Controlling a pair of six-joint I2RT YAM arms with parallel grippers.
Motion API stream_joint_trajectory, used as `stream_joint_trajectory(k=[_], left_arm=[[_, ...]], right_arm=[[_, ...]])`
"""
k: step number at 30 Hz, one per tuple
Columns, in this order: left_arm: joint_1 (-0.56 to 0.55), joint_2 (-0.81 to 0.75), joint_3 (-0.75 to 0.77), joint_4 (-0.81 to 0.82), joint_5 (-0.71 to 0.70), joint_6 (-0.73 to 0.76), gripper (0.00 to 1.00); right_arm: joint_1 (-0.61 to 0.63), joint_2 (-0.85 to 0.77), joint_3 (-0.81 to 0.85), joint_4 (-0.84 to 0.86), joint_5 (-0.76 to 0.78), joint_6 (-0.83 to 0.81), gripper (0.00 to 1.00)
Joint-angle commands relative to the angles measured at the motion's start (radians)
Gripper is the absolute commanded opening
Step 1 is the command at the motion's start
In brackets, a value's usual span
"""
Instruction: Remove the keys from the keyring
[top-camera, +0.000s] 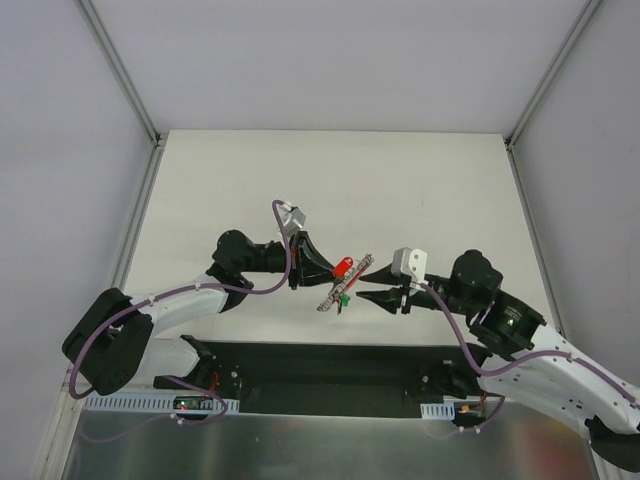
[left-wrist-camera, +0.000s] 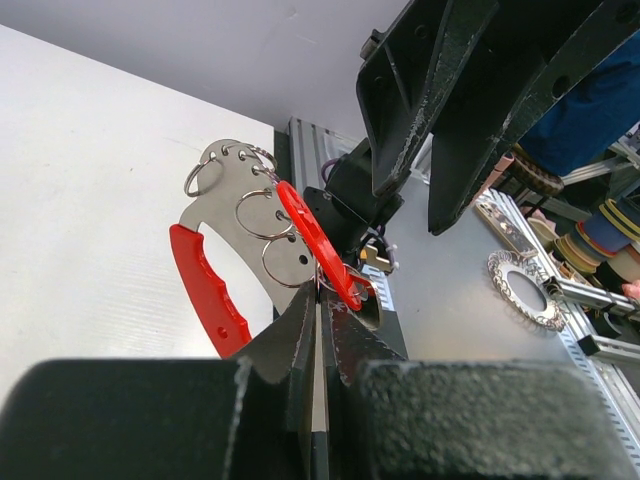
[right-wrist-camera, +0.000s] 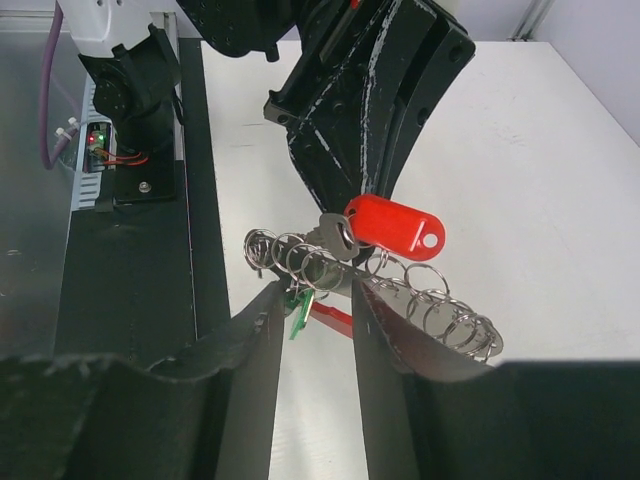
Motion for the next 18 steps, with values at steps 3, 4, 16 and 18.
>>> stream_joint_trajectory(k=[3,4,16,18], left_arm=[[0.004,-0.012,0.009,0.113,0.024,-0.005,0.00],[0.002,-0.012,0.007,0.114,0.022,-0.005,0.00],[0.002,-0.014,0.000,0.143,0.030,-0.013,0.00],[0.004,-0.014,0.000,0.145,0.031,-0.016,0.00]], right_arm=[[-0.004,0.053,0.058,0.054,-0.015,-0.024,0.34],[-0.003,0.056,0.061,0.054,-0.012,-0.024,0.34],[-0.006,0.104,0.084,0.055,0.021,-0.040,0.32],[-0.004,0.125,0.090,0.054,0.031,-0.038,0.32]])
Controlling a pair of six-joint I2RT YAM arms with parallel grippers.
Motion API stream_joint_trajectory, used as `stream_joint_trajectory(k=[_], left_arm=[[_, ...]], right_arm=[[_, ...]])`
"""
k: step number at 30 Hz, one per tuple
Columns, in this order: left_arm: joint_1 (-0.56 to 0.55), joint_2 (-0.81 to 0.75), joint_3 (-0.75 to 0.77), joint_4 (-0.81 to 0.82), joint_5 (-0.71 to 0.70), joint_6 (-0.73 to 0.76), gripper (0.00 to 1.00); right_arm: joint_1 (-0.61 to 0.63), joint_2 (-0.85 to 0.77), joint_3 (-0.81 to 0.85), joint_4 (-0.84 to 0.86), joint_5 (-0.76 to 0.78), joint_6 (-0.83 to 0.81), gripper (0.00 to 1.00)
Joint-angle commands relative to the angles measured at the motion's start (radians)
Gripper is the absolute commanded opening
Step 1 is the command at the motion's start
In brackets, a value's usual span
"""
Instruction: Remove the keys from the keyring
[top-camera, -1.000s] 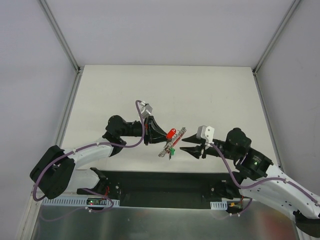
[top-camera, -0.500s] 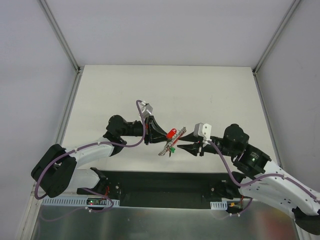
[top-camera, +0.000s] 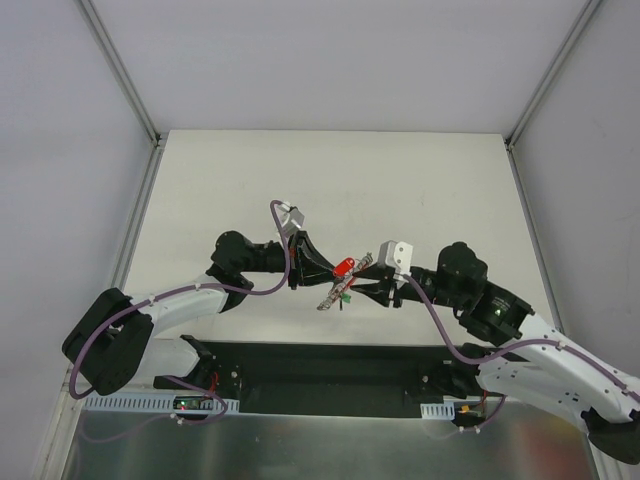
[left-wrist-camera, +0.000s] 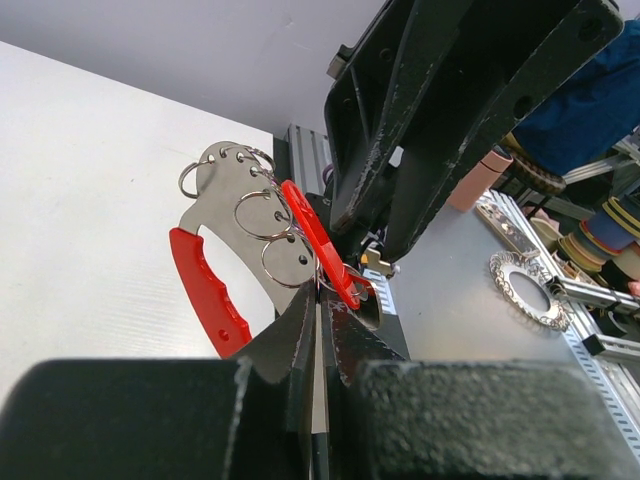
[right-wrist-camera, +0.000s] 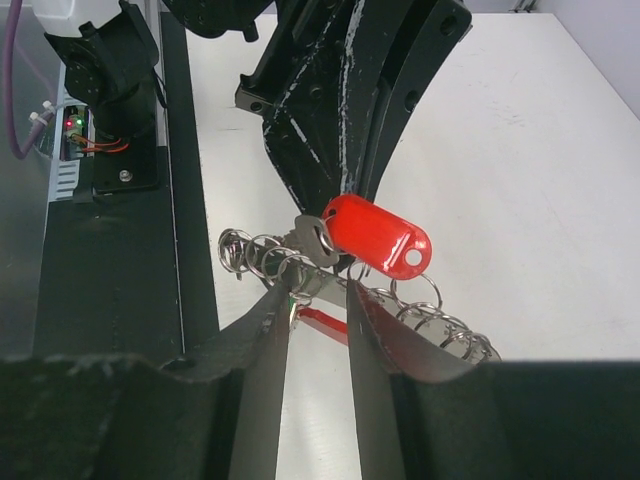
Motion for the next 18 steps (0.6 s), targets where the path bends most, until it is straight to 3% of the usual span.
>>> stream_joint_trajectory(k=[1,18], left_arm=[[0.004,-0.015,0.001,0.117,0.031,-0.014,0.00],[0.002,-0.023,-0.007,0.136,0.038,-0.010,0.00]], right_arm=[[-0.004,0.035,0.060,0.045,0.016,-0.016,0.32],[-0.004,0.078,0.091,0.019,0.062,-0.017,0.32]])
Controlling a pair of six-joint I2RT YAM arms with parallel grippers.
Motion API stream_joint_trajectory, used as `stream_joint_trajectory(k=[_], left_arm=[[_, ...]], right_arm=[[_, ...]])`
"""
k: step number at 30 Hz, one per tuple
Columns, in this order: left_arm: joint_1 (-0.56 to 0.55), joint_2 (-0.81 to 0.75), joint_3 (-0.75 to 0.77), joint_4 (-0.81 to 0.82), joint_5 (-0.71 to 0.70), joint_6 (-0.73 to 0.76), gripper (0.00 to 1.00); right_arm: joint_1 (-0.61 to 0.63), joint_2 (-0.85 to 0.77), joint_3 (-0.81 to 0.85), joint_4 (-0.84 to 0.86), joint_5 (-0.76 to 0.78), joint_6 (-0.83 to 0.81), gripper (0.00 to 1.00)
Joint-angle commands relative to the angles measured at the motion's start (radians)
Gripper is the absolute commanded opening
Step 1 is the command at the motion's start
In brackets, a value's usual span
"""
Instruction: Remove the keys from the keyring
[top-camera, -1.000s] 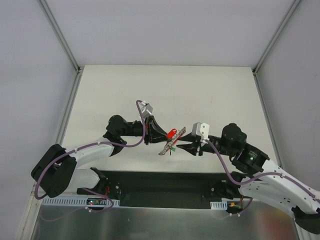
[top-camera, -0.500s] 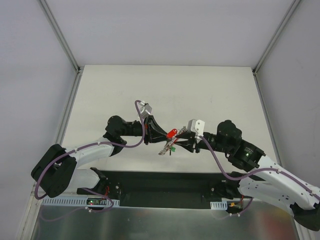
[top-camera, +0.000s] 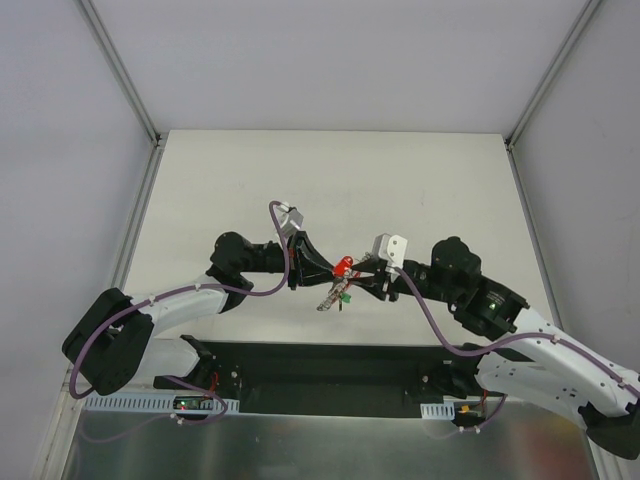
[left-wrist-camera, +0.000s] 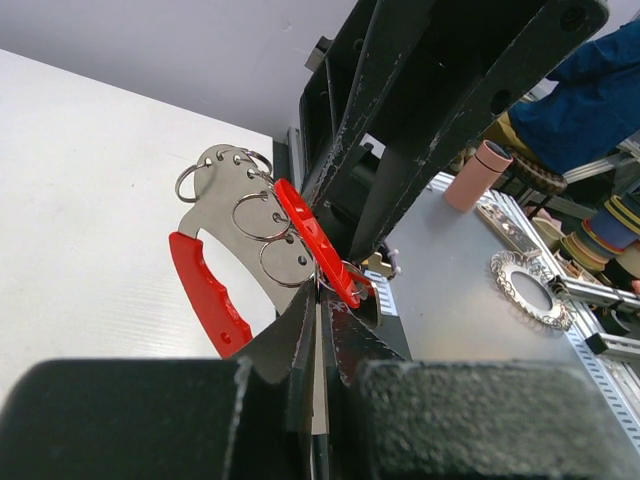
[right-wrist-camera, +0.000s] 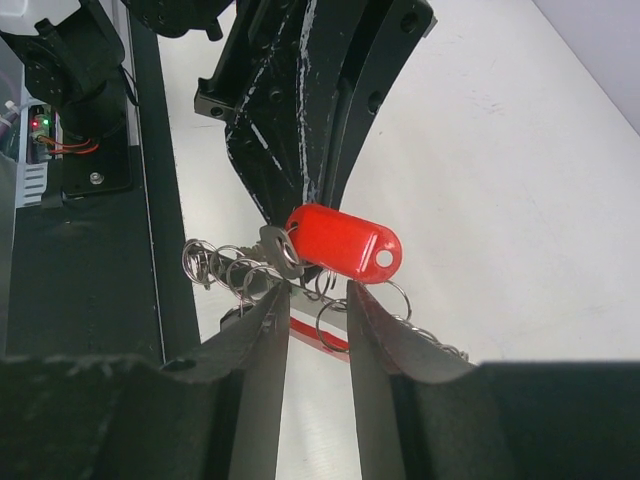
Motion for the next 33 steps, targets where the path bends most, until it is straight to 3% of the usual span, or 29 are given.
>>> stream_joint_trajectory(k=[1,33], left_arm=[[0.004,-0.023,-0.004,0.108,0.035,-0.007,0.00],[0.001,-0.025,-0.011,0.152,0.044,0.003,0.00]], right_arm=[[-0.004,0.016,0.061,0.012,0.013,0.001,0.32],[-0.004,0.092,0.102,-0.040,-0.035,0.030,0.22]])
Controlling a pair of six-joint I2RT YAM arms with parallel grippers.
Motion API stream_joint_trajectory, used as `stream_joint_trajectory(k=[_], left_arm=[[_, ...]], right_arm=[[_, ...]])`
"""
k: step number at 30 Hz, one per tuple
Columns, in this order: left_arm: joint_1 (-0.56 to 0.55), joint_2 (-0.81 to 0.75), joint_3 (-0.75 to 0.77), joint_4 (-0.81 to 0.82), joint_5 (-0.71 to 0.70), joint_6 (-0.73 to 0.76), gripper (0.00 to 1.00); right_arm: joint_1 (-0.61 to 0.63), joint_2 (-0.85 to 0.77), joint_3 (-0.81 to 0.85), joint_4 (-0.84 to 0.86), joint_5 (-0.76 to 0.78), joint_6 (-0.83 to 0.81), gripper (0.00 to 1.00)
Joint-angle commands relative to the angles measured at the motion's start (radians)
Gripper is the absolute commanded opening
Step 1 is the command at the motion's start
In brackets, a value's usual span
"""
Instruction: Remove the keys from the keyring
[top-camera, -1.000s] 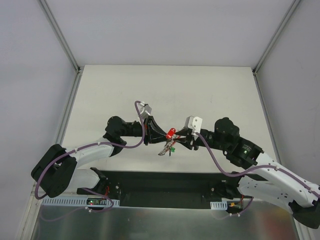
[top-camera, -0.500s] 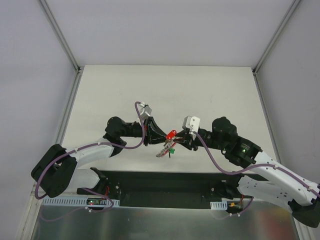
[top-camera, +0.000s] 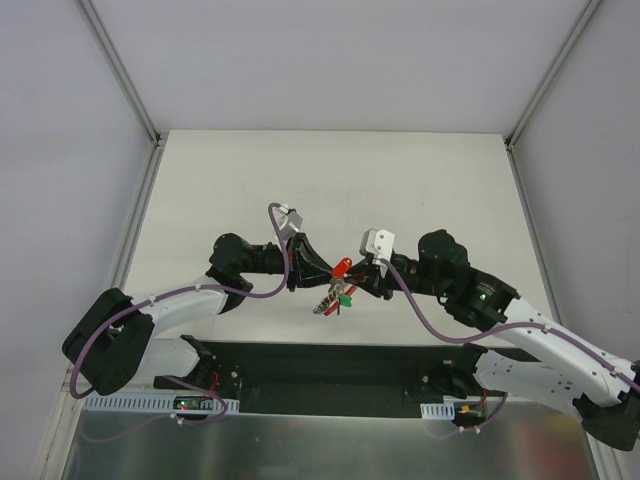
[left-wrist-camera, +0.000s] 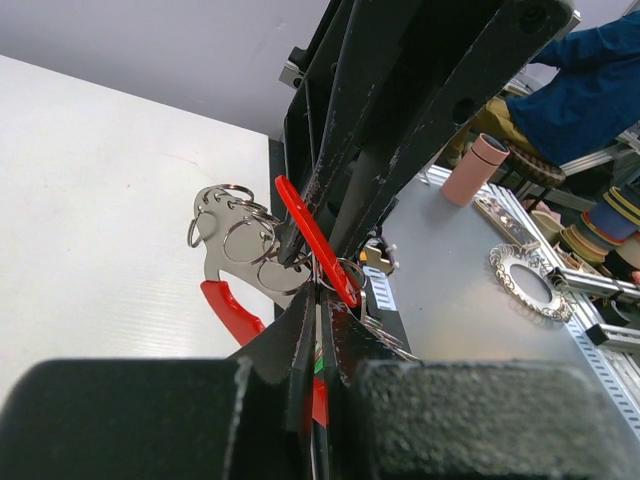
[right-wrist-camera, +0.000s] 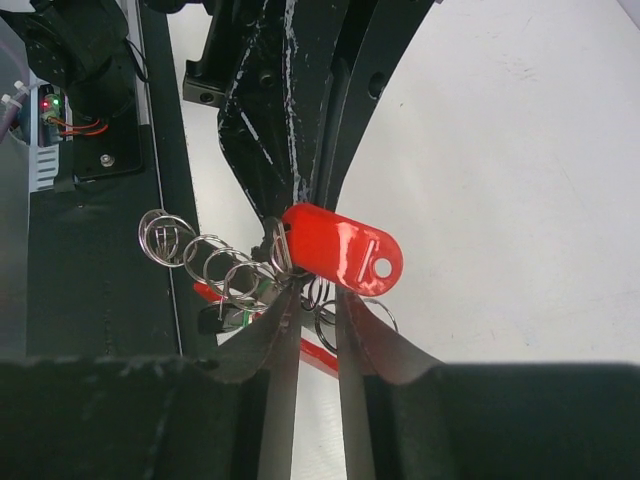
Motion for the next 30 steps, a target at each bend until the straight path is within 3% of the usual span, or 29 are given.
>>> stream_joint_trajectory(k=[1,18,22,30], left_arm=[[0.002,-0.021,0.002,0.134,0.026,-0.001,0.00],[0.000,-0.012,0.001,0.209,0.046,-0.050,0.00],[0.000,-0.018,-0.007,0.220,0.041,-0.055,0.00],[-0.001,-0.009,0.012,0.174,0.027,-0.064,0.00]], right_arm=[[-0.003,0.005,0.048,0.015,-0.024,0.012,0.21],[-0.004,0.037,0.083,-0.008,-0.032,0.018,0.17],[-0.004,0.029,0.075,-0.017,-0.027,0.017,0.01],[-0.003,0.002,0.037,0.020,0.011,0.063,0.01]])
